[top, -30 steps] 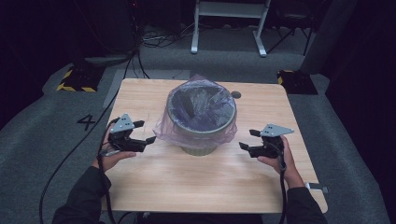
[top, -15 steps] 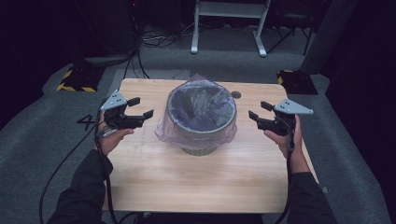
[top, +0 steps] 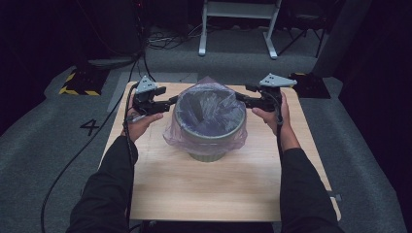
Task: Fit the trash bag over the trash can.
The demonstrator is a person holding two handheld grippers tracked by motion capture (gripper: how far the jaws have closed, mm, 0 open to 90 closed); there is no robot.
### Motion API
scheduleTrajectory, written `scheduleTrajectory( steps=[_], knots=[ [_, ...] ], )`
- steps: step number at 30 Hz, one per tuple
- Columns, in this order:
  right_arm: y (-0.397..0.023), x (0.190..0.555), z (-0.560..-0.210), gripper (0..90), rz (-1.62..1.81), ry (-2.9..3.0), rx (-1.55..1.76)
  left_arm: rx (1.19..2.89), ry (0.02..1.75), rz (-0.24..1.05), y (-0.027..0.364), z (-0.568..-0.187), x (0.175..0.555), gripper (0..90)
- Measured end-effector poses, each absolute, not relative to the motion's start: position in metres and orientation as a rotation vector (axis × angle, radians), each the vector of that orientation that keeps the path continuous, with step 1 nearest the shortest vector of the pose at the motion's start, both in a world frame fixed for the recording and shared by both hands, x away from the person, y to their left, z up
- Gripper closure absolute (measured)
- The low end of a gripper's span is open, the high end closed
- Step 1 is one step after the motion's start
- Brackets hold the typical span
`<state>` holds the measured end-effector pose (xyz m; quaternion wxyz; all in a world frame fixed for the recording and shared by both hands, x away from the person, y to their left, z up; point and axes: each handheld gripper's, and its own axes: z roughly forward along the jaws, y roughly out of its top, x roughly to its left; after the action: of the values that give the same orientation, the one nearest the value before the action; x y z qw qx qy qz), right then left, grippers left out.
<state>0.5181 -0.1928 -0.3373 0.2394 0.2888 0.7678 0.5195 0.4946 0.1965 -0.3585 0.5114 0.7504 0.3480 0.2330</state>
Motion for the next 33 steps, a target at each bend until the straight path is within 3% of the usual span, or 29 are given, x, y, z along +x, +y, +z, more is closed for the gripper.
scheduleTrajectory(
  steps=[6,8,13,19,23,33],
  knots=[
    [-0.182,0.536,-0.343,42.6,1.354,2.134,0.822,1.819,0.835,0.536,0.193,-0.363,0.504,53.4],
    [-0.182,0.538,-0.342,53.1,1.356,2.136,0.822,1.844,0.838,0.528,0.19,-0.366,0.507,56.6],
    [-0.182,0.544,-0.343,62.5,1.404,2.146,0.848,1.855,0.819,0.517,0.182,-0.369,0.512,64.4],
    [-0.18,0.547,-0.337,85.4,1.411,2.098,0.9,1.889,0.786,0.493,0.169,-0.375,0.517,79.3],
    [-0.183,0.551,-0.335,87.6,1.37,2.069,0.941,1.897,0.786,0.468,0.16,-0.378,0.517,86.5],
    [-0.204,0.565,-0.357,85.8,1.345,2.057,1.161,1.892,0.788,0.405,0.152,-0.393,0.52,89.8]
  ],
)
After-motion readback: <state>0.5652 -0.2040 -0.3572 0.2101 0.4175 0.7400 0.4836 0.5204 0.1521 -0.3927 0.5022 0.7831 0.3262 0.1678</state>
